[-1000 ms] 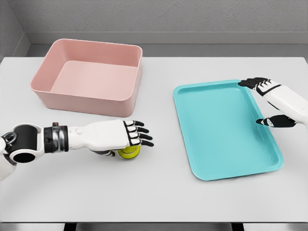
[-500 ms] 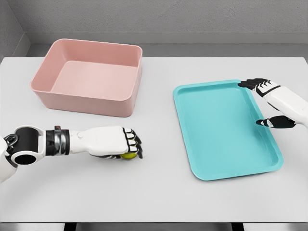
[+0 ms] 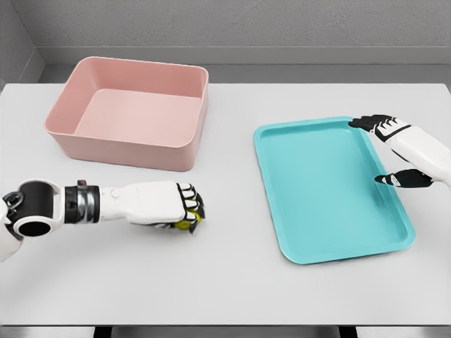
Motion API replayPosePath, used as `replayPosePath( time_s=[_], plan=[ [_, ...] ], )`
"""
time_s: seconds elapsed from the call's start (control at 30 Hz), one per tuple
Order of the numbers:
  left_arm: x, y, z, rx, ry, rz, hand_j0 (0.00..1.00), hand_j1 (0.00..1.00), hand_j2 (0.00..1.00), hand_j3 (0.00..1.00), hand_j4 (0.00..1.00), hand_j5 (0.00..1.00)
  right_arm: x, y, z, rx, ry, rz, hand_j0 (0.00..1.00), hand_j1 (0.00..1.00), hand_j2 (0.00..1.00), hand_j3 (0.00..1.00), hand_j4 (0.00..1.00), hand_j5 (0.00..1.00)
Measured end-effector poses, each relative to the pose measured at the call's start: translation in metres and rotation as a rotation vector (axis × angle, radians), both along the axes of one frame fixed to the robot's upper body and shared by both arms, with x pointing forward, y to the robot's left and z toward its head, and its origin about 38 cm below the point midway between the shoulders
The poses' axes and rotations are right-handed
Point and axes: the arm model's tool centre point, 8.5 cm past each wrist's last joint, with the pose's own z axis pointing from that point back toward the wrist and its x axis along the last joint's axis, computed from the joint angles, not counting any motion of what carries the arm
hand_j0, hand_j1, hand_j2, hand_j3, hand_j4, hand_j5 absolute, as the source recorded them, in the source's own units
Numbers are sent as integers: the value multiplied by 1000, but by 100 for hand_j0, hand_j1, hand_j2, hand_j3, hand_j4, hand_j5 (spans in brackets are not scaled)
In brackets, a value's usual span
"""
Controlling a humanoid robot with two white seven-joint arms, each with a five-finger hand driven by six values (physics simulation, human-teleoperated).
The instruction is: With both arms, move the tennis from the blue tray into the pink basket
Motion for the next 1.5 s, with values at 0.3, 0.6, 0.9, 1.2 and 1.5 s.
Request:
replayPosePath(
  time_s=[0.3, 0.6, 0.9, 1.2, 1.5],
  plan=[
    [7, -1, 17, -16, -29, -6, 48, 48, 48, 48, 48, 48, 0, 0, 0, 0, 0, 0, 100, 100, 100, 100, 100, 100],
    [19, 6, 43, -32, -67, 8, 48, 48, 48, 48, 48, 48, 0, 0, 0, 0, -1, -1, 100, 100, 100, 100, 100, 100],
    [31, 13, 66, -38, -104, 25, 48, 48, 48, 48, 48, 48, 0, -1, 0, 0, -1, -1, 100, 100, 100, 100, 100, 100],
    [47, 21, 88, -42, -146, 56, 48, 48, 48, 48, 48, 48, 0, 0, 1, 0, -2, 0, 100, 100, 100, 100, 100, 100],
    [66, 31, 98, -48, -158, 108, 48, 48, 48, 48, 48, 48, 0, 0, 1, -1, -4, 1, 100, 100, 100, 100, 100, 100]
  ],
)
